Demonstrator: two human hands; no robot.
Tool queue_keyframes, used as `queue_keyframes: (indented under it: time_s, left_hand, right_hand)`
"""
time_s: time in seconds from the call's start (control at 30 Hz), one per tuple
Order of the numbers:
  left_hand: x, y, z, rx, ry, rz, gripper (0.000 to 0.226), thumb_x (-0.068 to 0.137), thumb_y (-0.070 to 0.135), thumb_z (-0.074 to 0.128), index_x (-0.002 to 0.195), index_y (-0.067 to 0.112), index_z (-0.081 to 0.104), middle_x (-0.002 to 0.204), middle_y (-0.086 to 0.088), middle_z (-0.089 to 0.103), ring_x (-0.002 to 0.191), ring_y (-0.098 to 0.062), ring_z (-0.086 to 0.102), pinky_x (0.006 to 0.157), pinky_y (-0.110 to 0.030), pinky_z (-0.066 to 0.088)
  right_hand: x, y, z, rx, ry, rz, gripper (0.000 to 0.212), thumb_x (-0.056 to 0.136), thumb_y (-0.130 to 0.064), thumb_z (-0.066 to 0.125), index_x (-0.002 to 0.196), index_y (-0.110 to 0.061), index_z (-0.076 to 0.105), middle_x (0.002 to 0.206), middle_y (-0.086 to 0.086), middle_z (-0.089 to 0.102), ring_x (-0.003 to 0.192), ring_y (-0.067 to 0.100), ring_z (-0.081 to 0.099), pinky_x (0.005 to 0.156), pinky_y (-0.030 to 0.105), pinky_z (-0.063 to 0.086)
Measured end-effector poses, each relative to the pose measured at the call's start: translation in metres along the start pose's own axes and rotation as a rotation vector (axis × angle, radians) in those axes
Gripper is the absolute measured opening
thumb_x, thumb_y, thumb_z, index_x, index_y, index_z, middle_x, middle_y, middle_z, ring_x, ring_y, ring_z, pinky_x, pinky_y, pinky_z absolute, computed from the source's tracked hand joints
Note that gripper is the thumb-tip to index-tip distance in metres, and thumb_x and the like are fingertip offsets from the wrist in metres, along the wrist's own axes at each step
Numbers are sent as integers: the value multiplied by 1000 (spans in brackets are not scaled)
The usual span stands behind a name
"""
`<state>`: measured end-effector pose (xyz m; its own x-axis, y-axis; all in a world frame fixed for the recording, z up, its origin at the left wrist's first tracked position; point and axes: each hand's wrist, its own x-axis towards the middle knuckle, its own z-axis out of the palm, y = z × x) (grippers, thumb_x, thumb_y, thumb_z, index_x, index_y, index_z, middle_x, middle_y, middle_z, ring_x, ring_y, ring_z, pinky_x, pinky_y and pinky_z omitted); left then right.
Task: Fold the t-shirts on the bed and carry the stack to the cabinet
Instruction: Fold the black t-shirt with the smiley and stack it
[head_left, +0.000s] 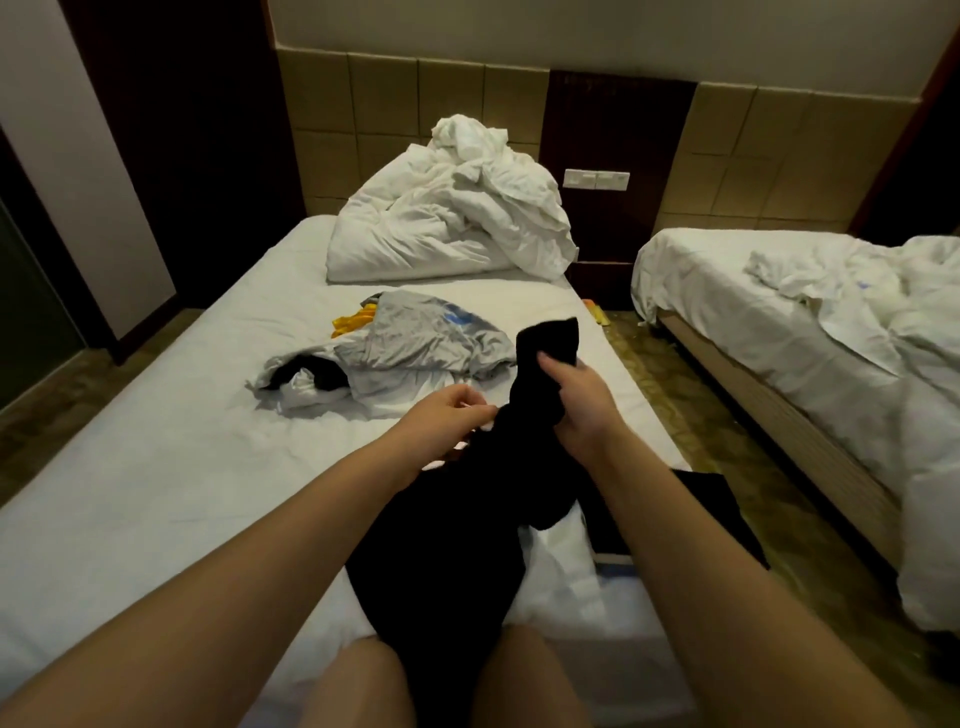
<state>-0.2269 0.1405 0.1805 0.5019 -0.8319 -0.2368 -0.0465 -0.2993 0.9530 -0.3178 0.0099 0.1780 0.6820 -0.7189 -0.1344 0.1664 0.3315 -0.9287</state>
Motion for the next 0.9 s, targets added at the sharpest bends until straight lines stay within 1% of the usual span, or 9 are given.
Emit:
queue_keyframes:
  time_s: [0.07, 0.13, 0.2, 0.3, 0.4, 0.5, 0.63, 0.8, 0.9]
  left_hand:
    - [1, 19, -11, 15, 45, 52, 5, 94, 24, 52, 95, 21, 49, 83, 0, 52, 72, -12, 51, 64, -23, 41]
    - [4, 46, -23, 99, 153, 251, 34, 91, 22, 57, 122, 23, 42, 91, 2, 53, 80, -11, 53, 69, -23, 43]
    - [0, 80, -34, 159, 149, 451, 63, 86, 15, 63, 139, 26, 30, 113, 4, 53, 101, -9, 56, 81, -19, 46]
    - [-9, 124, -58, 182, -26, 497, 56, 82, 10, 69, 131, 21, 44, 122, 3, 57, 113, -11, 55, 92, -18, 46]
    - [-13, 142, -76, 227, -168, 395, 46, 70, 27, 75, 114, 22, 60, 114, 5, 66, 114, -14, 58, 101, -35, 41]
    - [-13, 142, -74, 193, -213, 374, 33, 88, 22, 60, 121, 24, 57, 119, 6, 63, 116, -12, 56, 101, -36, 40]
    - [-15, 136, -52, -5, -279, 402, 28, 91, 10, 47, 115, 21, 57, 98, 6, 62, 92, -6, 59, 83, -28, 46]
    - [-10, 131, -39, -147, -416, 377, 52, 82, 10, 57, 131, 20, 44, 118, -9, 57, 103, -18, 60, 87, -27, 51]
    - [-15, 134, -39, -171, -426, 413, 32, 87, 9, 56, 116, 21, 56, 104, -4, 63, 94, -16, 63, 83, -27, 52]
  right_hand:
    - [1, -30, 15, -120, -140, -93, 12, 95, -11, 50, 94, -13, 61, 79, 8, 64, 64, 17, 63, 68, 31, 52]
    - [-1, -63, 32, -335, -299, -171, 13, 94, -10, 50, 96, -16, 62, 88, 5, 67, 77, 18, 64, 82, 35, 52]
    - [-7, -95, 48, -596, -429, -237, 15, 94, -11, 52, 93, -20, 63, 86, 0, 67, 74, 12, 66, 76, 26, 53]
    - [-21, -141, 65, -764, -468, -371, 12, 93, -12, 53, 94, -19, 63, 84, -1, 67, 70, 7, 65, 66, 18, 53]
    - [-32, -177, 69, -754, -393, -501, 15, 92, -16, 56, 106, -15, 62, 103, 7, 68, 91, 17, 67, 83, 27, 55]
    - [-45, -198, 68, -675, -404, -545, 13, 93, -15, 53, 103, -21, 60, 103, 4, 67, 95, 16, 66, 81, 25, 55]
    - [-58, -206, 60, -641, -498, -494, 17, 94, -11, 50, 106, -20, 58, 98, -1, 66, 90, 11, 66, 73, 21, 55]
    - [-60, -204, 38, -529, -587, -342, 28, 93, -8, 49, 119, -16, 54, 103, 3, 65, 93, 15, 67, 75, 24, 55]
    - [-55, -206, 15, -433, -600, -280, 37, 89, -7, 51, 126, -10, 51, 107, 7, 65, 99, 19, 65, 80, 26, 54]
